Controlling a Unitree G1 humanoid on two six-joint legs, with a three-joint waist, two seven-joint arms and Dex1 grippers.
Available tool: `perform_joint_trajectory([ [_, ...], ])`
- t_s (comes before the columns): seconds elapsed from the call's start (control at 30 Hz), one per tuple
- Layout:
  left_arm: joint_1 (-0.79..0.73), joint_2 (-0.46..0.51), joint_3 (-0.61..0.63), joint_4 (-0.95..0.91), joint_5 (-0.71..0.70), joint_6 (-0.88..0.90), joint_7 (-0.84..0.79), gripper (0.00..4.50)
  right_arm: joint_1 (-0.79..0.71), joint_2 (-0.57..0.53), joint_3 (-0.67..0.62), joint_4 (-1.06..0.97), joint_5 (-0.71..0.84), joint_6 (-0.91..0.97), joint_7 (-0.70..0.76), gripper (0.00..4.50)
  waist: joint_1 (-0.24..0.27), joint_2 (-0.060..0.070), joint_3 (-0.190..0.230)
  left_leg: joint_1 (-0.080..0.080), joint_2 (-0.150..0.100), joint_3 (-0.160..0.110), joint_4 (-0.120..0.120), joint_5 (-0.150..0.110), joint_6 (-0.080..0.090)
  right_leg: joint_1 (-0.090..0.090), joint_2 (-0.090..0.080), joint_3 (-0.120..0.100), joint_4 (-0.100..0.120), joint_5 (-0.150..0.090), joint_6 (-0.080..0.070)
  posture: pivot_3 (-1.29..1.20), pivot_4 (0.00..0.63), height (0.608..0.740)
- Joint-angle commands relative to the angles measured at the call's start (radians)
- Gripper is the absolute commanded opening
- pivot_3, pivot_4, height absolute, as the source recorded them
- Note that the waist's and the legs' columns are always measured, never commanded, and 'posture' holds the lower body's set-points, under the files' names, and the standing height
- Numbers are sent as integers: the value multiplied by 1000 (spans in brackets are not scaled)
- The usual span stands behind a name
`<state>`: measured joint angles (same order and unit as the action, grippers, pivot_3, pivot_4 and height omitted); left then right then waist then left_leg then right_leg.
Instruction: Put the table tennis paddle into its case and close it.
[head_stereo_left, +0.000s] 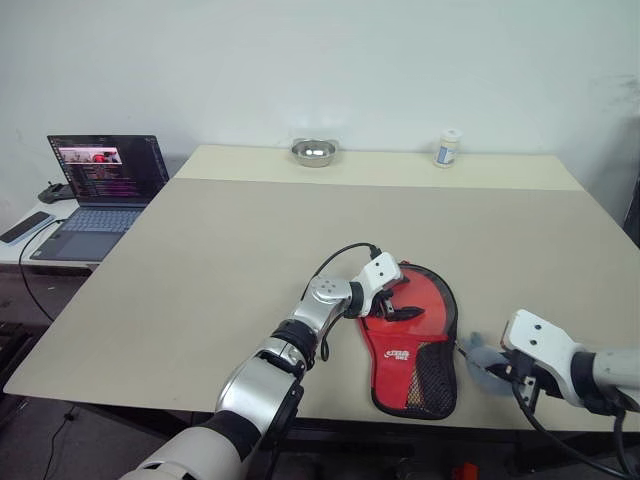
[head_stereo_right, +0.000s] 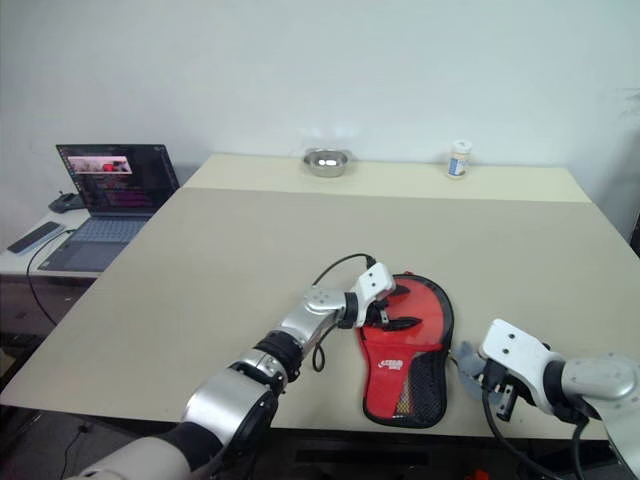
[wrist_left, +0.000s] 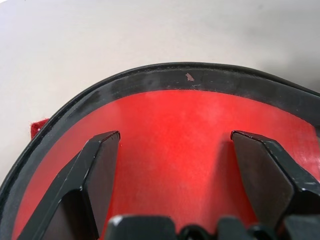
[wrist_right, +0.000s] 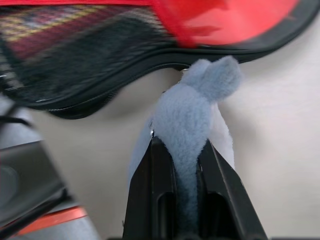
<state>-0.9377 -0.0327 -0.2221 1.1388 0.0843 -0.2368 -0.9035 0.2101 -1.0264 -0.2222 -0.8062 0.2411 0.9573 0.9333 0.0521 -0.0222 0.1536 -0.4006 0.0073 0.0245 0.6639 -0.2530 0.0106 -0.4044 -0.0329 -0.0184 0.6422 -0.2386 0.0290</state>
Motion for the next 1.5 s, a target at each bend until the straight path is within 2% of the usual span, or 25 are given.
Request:
perform_joint_trajectory([
  [0.03, 43, -1, -42, 79, 63, 23, 20, 3874, 56, -36, -65, -72, 65, 22, 61, 43, 5, 0, 0, 0, -1, 0, 0, -1, 1, 0, -1, 0, 0, -1, 1, 0, 150, 740],
  [0.2, 48, -2, -47, 84, 70, 23, 30, 3874, 130, -50, -138, -128, 128, 46, 89, 43, 6, -1, 0, -1, -7, 0, 0, -3, 5, 0, -7, 0, 0, -4, 6, 0, 150, 740],
  [0.4, 52, -6, -51, 92, 78, 29, 51, 3874, 195, -36, -78, -160, 127, 26, 37, 41, -1, -7, -4, 1, -8, 2, 1, -5, 8, 2, -10, 0, 0, -4, 8, 0, 150, 740],
  [0.93, 52, -12, -48, 96, 85, 33, 74, 3874, 345, -69, -215, -241, 272, 20, 115, 28, -3, -7, -5, 6, -9, -5, 1, -5, 8, 11, -16, -5, -2, -5, 9, 0, 150, 740],
  [1.23, 45, -13, -45, 97, 87, 33, 78, 3874, 338, -68, -180, -217, 258, 20, 75, 27, -3, -7, -5, 5, -10, -16, 0, -5, 7, 17, -20, -20, -9, -6, 9, 0, 150, 740],
  [1.5, 39, -18, -40, 93, 86, 33, 81, 3874, 342, -60, -222, -192, 286, 11, 107, 2718, -4, -7, -5, 4, -10, -19, 0, -5, 7, 19, -20, -22, -12, -6, 10, 0, 150, 740],
])
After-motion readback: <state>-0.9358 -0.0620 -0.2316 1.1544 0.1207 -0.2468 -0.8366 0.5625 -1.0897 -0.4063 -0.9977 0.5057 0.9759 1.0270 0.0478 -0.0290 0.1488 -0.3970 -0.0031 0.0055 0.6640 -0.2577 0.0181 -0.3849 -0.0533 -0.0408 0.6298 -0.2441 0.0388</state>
